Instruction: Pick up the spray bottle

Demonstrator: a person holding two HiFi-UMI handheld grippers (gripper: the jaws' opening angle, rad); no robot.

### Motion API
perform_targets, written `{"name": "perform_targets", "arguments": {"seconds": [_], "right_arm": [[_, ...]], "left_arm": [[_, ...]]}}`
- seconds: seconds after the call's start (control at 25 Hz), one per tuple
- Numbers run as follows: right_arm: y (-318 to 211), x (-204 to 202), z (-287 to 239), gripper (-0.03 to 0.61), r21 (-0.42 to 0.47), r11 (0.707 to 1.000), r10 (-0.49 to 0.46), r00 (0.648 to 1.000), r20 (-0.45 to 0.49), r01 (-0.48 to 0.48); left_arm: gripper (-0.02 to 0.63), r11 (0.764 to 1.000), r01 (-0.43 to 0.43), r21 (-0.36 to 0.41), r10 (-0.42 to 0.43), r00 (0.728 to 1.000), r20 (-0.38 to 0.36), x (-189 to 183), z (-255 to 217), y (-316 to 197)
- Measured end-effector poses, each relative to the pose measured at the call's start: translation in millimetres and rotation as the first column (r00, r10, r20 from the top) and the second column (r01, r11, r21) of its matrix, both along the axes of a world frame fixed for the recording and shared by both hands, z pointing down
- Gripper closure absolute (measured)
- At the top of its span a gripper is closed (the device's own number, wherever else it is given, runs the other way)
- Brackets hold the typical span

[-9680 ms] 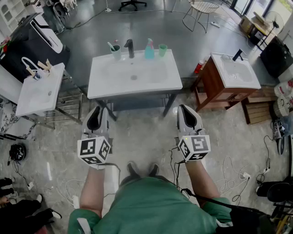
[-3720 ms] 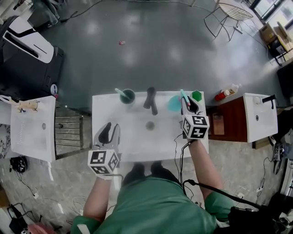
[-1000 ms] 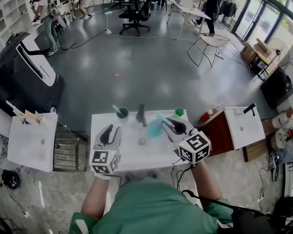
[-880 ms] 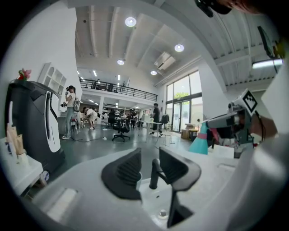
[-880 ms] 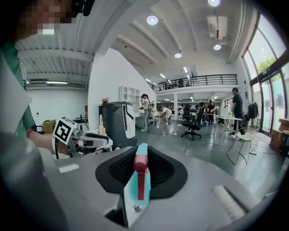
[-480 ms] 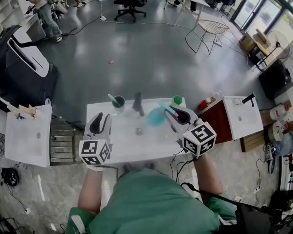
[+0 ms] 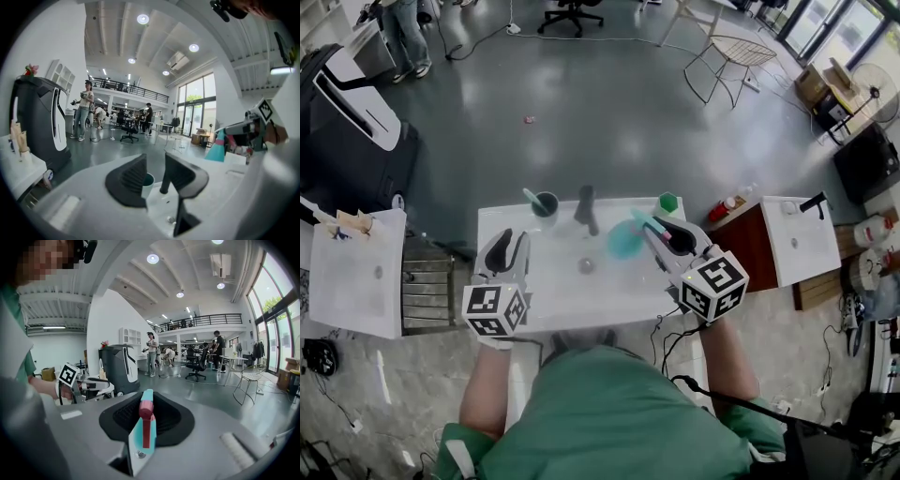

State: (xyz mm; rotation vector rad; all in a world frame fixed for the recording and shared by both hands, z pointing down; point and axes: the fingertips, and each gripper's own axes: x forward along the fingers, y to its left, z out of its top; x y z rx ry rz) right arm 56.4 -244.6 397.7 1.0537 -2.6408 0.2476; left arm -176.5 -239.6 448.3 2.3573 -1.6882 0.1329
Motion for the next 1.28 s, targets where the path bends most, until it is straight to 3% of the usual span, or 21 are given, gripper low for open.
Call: {"name": "perform_targets", "arguments": {"seconds": [1.28], "right_arm": [[-9, 15, 8, 0.514, -0.014, 1.000, 0.012, 0.999, 0.037, -0.012]], "left_arm": [[0.492, 1.000, -0.006, -0.015, 0.006, 1.000, 0.011, 12, 5, -8]]}}
